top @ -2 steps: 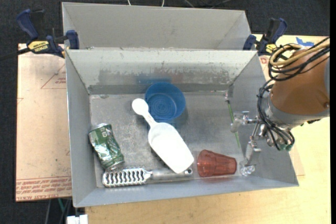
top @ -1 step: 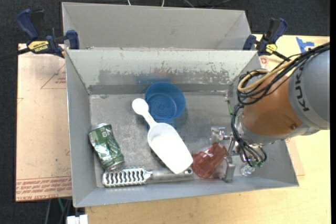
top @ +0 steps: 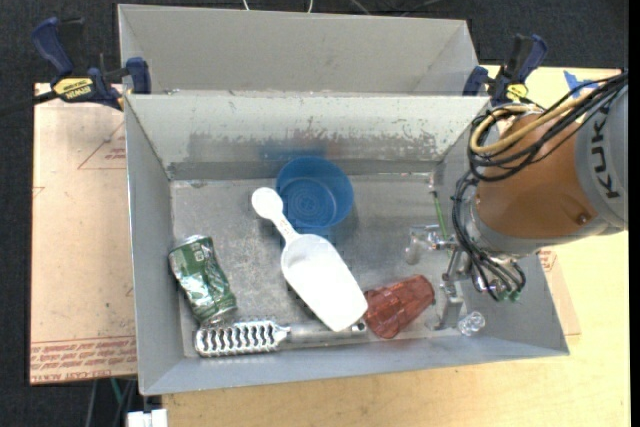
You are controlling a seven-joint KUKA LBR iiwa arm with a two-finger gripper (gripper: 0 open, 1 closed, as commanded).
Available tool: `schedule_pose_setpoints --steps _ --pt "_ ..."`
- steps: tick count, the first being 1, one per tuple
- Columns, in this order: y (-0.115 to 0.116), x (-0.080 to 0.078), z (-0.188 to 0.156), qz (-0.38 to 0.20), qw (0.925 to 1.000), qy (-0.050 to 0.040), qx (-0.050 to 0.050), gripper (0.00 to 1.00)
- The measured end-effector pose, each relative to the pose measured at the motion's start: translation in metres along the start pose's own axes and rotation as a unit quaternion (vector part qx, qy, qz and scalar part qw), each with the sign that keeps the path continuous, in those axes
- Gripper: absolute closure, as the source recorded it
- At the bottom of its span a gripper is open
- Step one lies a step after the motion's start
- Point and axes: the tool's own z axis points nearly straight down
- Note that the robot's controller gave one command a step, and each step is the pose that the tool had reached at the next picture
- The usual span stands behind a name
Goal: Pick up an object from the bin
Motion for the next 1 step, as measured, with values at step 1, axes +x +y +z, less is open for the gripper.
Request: schedule_pose_setpoints --steps 1 --pt "0.0105 0.0040 0.0292 0.068 0.9976 0.0064 -0.003 0.00"
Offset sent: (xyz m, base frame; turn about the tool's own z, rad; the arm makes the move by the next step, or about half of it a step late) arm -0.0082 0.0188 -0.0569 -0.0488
